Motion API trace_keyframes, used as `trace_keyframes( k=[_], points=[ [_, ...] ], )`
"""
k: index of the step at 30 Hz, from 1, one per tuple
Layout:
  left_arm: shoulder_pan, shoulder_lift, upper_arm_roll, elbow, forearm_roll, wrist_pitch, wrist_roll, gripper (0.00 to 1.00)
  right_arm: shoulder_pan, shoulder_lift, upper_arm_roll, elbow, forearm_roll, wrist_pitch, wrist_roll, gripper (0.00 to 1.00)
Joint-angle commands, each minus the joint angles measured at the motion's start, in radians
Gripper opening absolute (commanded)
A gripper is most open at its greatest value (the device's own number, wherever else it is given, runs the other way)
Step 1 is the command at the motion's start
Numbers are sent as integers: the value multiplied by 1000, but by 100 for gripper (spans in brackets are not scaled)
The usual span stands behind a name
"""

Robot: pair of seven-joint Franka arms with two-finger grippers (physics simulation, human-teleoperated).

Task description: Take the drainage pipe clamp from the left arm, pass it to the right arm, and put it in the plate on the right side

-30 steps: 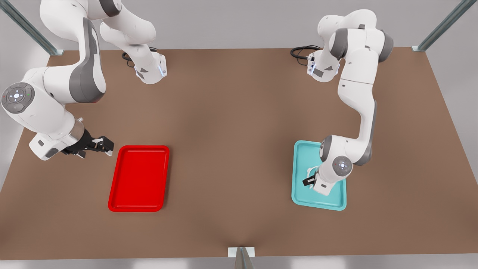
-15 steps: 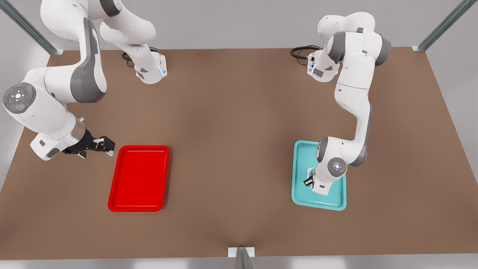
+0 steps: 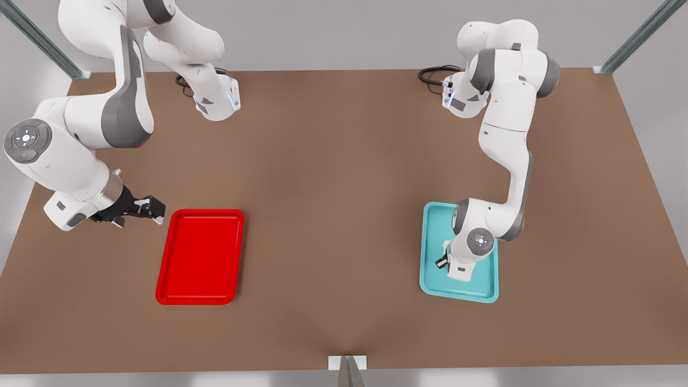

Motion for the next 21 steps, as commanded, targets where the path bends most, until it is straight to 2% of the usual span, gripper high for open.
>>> trace_keyframes(
  k=[1, 2, 4, 14, 17, 21],
  points=[
    [0, 0, 0, 1, 1, 1, -54, 36, 0, -1, 0, 1, 1, -2, -1, 100],
    [2, -2, 0, 1, 1, 1, -54, 35, 0, -1, 0, 1, 1, -5, -1, 100],
    [2, -2, 0, -1, 1, -1, -54, 21, 0, -1, 0, 1, 1, -5, -1, 100],
    [2, 1, 0, 11, 1, -1, -63, 21, -1, -1, 0, 1, 1, -7, -3, 100],
    [11, -9, 5, 149, 1, -205, -77, 21, 0, -1, 0, 1, 1, -7, -3, 100],
    [9, -13, -3, 260, -14, -358, -250, 21, 0, -1, 0, 1, 1, -7, -3, 100]
  ],
)
